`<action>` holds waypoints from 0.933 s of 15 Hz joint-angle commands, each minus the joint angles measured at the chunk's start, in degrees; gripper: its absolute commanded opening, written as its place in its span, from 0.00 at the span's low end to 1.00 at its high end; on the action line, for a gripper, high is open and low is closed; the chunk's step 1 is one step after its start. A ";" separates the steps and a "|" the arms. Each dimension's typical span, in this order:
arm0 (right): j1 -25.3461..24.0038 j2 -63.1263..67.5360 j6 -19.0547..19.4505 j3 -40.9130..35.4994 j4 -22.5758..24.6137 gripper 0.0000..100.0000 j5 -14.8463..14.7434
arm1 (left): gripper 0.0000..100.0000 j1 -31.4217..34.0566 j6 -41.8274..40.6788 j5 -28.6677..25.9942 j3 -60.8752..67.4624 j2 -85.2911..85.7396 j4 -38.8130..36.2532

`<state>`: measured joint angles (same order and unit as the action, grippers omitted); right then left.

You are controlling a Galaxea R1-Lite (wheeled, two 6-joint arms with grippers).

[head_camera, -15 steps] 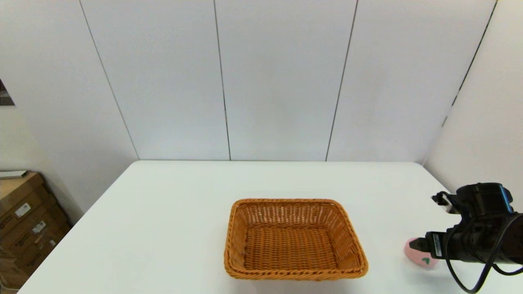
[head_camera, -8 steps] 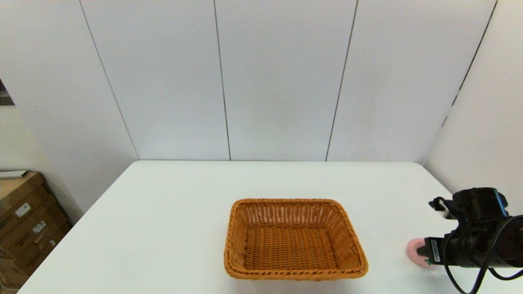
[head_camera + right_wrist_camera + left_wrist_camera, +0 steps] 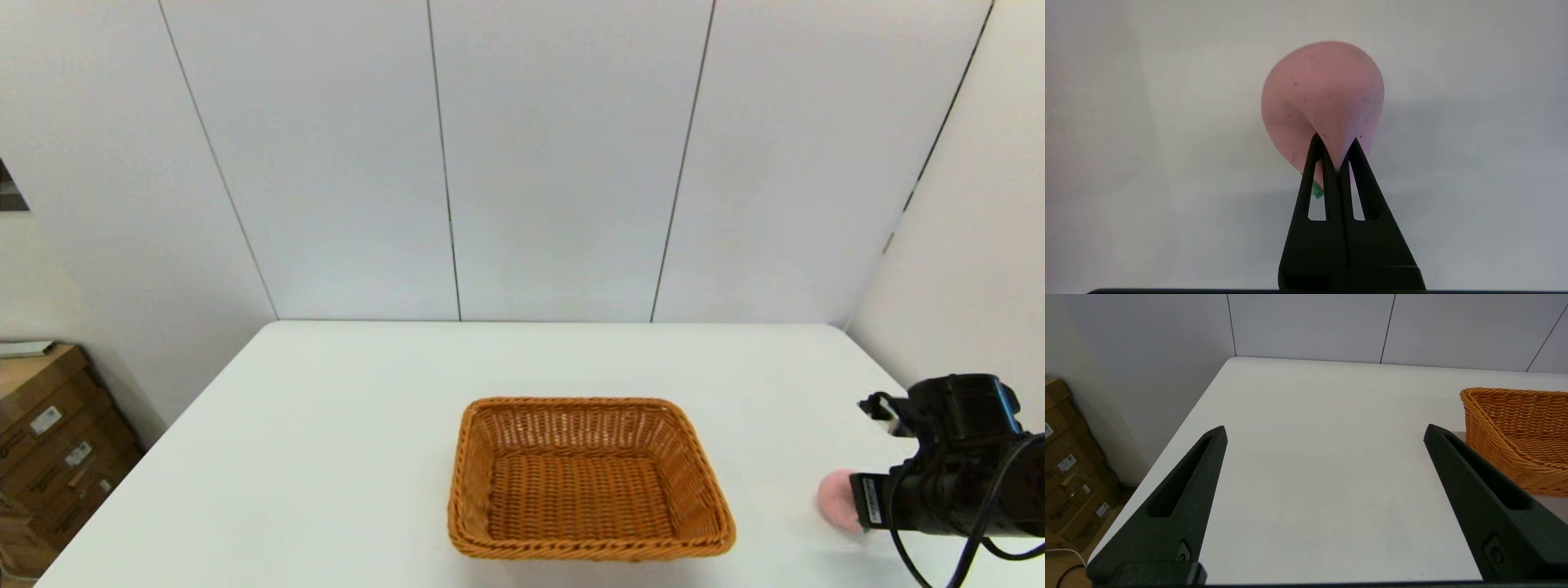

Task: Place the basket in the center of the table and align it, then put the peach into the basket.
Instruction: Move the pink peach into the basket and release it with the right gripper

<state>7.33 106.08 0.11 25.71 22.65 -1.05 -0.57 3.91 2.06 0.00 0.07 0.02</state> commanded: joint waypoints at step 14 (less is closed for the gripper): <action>-45.91 -14.41 -3.98 13.84 -10.61 0.00 6.76 | 1.00 0.05 0.04 0.05 0.00 0.01 -0.02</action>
<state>-38.00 83.59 -3.83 38.14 10.39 5.62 -0.55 3.91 2.06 0.00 0.07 0.00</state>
